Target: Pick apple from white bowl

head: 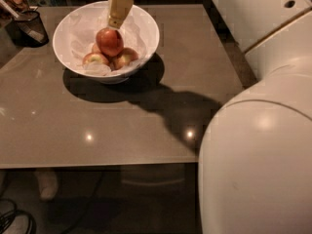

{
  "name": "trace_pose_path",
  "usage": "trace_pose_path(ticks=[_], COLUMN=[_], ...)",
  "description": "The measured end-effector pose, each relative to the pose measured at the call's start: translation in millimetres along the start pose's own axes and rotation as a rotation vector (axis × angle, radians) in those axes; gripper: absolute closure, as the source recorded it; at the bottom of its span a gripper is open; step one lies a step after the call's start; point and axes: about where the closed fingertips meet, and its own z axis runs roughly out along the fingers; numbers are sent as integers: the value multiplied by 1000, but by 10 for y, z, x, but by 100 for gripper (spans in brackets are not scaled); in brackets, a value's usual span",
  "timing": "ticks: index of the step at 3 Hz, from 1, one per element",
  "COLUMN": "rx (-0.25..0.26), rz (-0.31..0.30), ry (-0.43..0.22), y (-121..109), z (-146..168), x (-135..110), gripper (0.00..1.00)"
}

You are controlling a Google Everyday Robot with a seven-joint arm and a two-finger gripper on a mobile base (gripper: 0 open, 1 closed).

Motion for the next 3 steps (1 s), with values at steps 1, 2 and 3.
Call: trace_pose_path(ticks=[1, 2, 3], rx=[-14, -48, -78], rz=[2, 12, 19], ry=[-11, -16, -22], y=[-50, -60, -64], z=[86, 239, 370], x=[-24, -29, -49], gripper=[35, 32, 27])
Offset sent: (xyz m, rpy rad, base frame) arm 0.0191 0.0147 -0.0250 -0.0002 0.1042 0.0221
